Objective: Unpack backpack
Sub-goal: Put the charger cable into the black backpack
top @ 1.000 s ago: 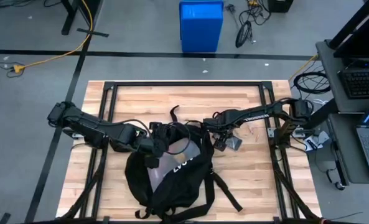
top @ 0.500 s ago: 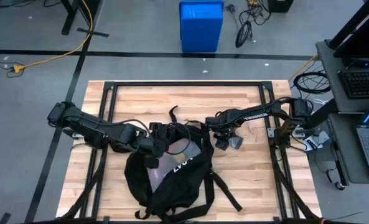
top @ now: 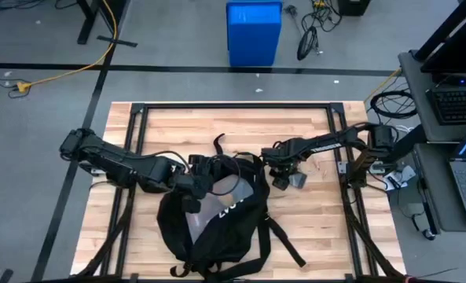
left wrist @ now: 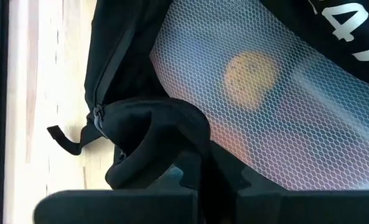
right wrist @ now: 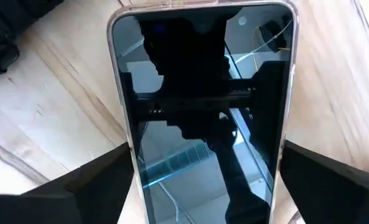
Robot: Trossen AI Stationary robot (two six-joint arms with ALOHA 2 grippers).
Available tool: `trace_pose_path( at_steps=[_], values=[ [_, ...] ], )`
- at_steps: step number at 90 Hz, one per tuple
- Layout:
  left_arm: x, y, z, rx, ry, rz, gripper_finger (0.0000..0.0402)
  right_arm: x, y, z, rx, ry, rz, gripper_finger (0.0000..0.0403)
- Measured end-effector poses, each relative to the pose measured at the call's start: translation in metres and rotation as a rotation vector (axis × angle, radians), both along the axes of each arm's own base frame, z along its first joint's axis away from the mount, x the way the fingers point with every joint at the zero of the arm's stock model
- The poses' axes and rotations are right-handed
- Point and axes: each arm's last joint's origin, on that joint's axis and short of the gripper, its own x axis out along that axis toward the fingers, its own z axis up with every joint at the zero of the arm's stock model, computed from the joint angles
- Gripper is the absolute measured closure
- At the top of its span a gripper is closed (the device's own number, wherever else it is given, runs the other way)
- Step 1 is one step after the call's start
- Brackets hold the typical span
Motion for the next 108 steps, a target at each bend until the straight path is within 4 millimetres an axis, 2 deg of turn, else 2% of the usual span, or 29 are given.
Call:
trace_pose_path(
  at_steps=[12,31,67,108],
  values=[
    [0.0,0.0,0.0,0.001,0.001,-0.001,0.0402,0.0,0.0,0.0,-0.003,0.003,-0.01,0.0063],
    [0.0,0.0,0.0,0.001,0.001,-0.002,0.0402,0.001,0.002,0.001,-0.005,0.004,0.005,0.0061],
    [0.0,0.0,0.0,0.002,0.001,-0.001,0.0402,0.01,0.005,0.013,-0.016,0.018,0.042,0.0071],
    [0.0,0.0,0.0,0.002,0.002,-0.001,0.0402,0.007,0.01,0.017,0.03,0.062,0.047,0.0086]
  ],
)
